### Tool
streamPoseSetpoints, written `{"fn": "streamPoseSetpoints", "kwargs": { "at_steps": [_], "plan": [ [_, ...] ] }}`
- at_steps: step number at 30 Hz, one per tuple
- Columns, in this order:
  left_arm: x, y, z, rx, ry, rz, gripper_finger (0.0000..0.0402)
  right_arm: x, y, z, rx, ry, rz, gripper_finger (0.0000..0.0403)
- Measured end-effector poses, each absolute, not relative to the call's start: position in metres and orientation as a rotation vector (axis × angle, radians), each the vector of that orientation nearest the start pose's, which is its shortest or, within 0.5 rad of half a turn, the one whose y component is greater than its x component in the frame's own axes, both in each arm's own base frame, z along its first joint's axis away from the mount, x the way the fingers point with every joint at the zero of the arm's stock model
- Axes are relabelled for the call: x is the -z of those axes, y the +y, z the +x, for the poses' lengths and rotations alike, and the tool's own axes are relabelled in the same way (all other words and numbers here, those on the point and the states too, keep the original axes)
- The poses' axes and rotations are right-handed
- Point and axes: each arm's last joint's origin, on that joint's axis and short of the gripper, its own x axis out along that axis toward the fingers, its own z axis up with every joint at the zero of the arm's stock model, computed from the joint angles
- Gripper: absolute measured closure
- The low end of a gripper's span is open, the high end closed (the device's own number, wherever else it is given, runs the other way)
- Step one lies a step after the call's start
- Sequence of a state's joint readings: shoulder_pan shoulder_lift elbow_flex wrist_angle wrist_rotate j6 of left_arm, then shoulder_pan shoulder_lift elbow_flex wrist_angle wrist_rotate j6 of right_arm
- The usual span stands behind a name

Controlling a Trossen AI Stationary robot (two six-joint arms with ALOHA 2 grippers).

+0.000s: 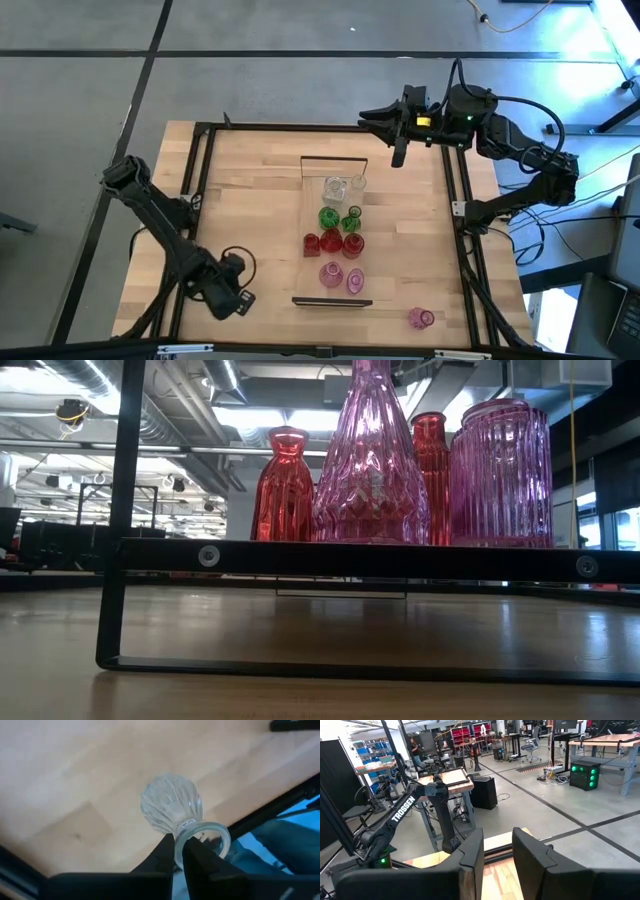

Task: Sort vases onto shelf
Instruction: Put the transparent vase aligned with the other transparent vases on the shelf

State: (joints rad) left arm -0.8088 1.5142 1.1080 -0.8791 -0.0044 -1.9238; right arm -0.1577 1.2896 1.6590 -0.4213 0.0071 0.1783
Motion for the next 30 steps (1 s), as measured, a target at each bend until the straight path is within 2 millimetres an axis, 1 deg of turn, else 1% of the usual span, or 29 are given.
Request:
{"fn": "streamPoseSetpoints", "kwargs": {
  "at_steps": [6,11,14,18,22,30],
  "plan": [
    [-0.232,-0.171,0.219,-0.581,1.332,-0.973,0.0386,-0.497,-0.039,0.247,0.17,0.034,0.214,0.0317],
    [-0.234,-0.128,0.243,-0.587,1.288,-0.904,0.0386,-0.497,-0.039,0.247,0.17,0.034,0.222,0.0317],
    [-0.238,-0.102,0.251,-0.605,1.234,-0.856,0.0386,-0.496,-0.039,0.247,0.17,0.032,0.245,0.0317],
    [-0.25,-0.07,0.254,-0.609,1.165,-0.831,0.0386,-0.497,-0.039,0.246,0.148,0.031,0.265,0.0317],
    [-0.261,-0.044,0.251,-0.621,1.11,-0.819,0.0386,-0.497,-0.038,0.245,0.144,0.034,0.267,0.0317],
    [-0.281,-0.005,0.242,-0.604,1.015,-0.804,0.0386,-0.494,-0.038,0.245,0.149,0.07,0.273,0.0317]
  ]
}}
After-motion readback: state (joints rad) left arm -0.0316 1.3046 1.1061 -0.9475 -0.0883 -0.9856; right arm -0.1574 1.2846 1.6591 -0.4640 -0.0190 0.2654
